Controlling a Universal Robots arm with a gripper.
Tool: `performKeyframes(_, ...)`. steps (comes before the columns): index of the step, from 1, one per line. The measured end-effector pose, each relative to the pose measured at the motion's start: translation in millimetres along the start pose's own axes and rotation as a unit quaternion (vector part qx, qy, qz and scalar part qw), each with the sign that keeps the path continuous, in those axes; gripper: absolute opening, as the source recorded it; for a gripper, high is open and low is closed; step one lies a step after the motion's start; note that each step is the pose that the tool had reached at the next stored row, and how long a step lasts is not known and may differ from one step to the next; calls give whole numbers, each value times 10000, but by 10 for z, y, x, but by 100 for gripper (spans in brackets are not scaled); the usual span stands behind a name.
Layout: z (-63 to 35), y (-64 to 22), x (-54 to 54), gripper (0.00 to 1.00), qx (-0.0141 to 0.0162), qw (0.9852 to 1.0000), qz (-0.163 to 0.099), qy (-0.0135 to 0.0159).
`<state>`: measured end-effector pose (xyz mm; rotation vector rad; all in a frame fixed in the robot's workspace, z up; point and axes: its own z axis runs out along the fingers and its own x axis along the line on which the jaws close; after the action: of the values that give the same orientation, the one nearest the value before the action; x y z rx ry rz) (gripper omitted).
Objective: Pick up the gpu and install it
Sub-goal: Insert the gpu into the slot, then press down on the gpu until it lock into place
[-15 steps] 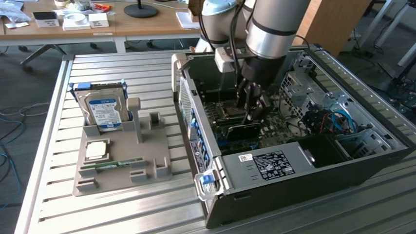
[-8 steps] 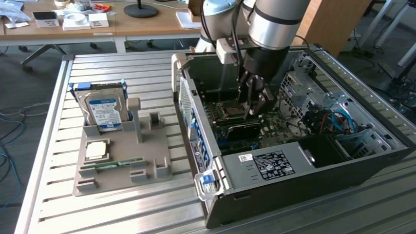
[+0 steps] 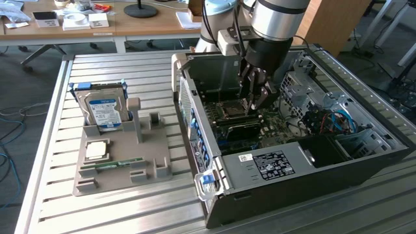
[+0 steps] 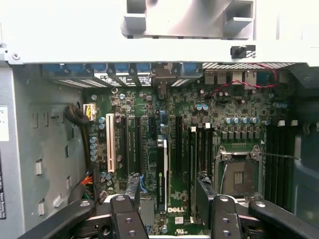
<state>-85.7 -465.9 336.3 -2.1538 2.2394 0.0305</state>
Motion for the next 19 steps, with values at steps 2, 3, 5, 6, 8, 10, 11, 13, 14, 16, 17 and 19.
performKeyframes(2, -7, 0, 0, 57, 1, 10000, 0, -1)
performKeyframes(3, -7, 0, 0, 57, 1, 10000, 0, -1)
performKeyframes(5, -8, 0, 0, 57, 0, 10000, 0, 0)
performKeyframes(6, -8, 0, 0, 57, 0, 10000, 0, 0)
performKeyframes(8, -8, 0, 0, 57, 0, 10000, 0, 0)
performKeyframes(10, -8, 0, 0, 57, 0, 10000, 0, 0)
performKeyframes(11, -8, 0, 0, 57, 0, 10000, 0, 0)
performKeyframes(13, -8, 0, 0, 57, 0, 10000, 0, 0)
performKeyframes(14, -8, 0, 0, 57, 1, 10000, 0, 0)
performKeyframes(16, -8, 0, 0, 56, 0, 10000, 0, 0)
performKeyframes(17, -8, 0, 0, 56, 1, 10000, 0, 0)
performKeyframes(19, -8, 0, 0, 44, 0, 10000, 0, 0)
